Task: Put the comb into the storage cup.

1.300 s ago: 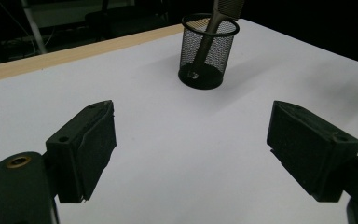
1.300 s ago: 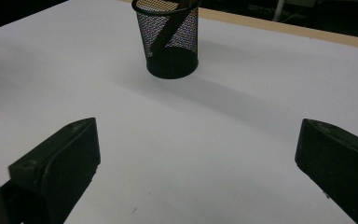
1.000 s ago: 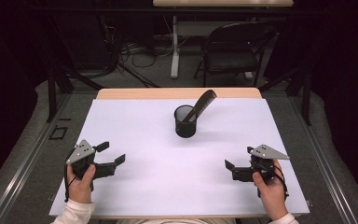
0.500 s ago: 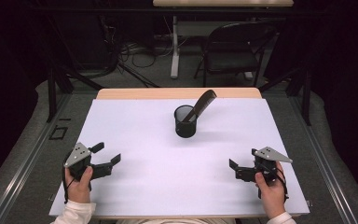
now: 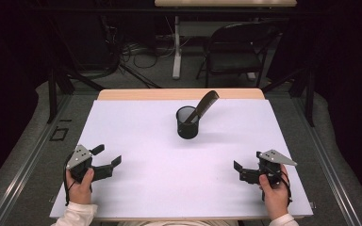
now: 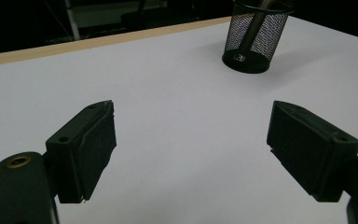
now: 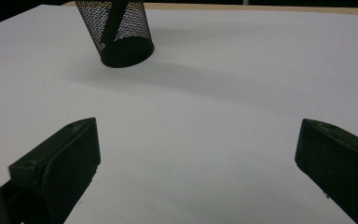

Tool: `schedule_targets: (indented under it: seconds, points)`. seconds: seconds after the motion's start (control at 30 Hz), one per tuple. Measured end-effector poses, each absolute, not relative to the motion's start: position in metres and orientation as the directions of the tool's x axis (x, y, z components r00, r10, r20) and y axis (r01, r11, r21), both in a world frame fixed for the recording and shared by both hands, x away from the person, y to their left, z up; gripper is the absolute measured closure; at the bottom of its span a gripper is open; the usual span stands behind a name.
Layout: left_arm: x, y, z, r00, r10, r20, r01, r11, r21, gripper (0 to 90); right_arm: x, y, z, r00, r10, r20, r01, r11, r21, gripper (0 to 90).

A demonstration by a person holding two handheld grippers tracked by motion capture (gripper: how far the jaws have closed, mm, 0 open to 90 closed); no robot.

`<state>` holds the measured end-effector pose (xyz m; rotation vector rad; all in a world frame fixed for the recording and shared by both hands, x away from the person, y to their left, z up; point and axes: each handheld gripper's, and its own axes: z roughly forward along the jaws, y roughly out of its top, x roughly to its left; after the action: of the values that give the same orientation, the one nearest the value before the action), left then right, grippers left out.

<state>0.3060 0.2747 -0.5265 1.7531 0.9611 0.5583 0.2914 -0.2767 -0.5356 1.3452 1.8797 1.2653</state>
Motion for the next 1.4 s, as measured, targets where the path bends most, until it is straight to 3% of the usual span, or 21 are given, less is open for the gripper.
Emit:
schedule_targets:
  seconds: [1.4]
  points:
    - [0.3091, 0.2722, -0.5341, 0.579, 0.813, -0.063, 0.360, -0.186, 0.914, 15.8, 0.2953, -0.2818, -0.5443, -0.355, 0.928, 0.113, 0.476, 0.075, 0.876, 0.4]
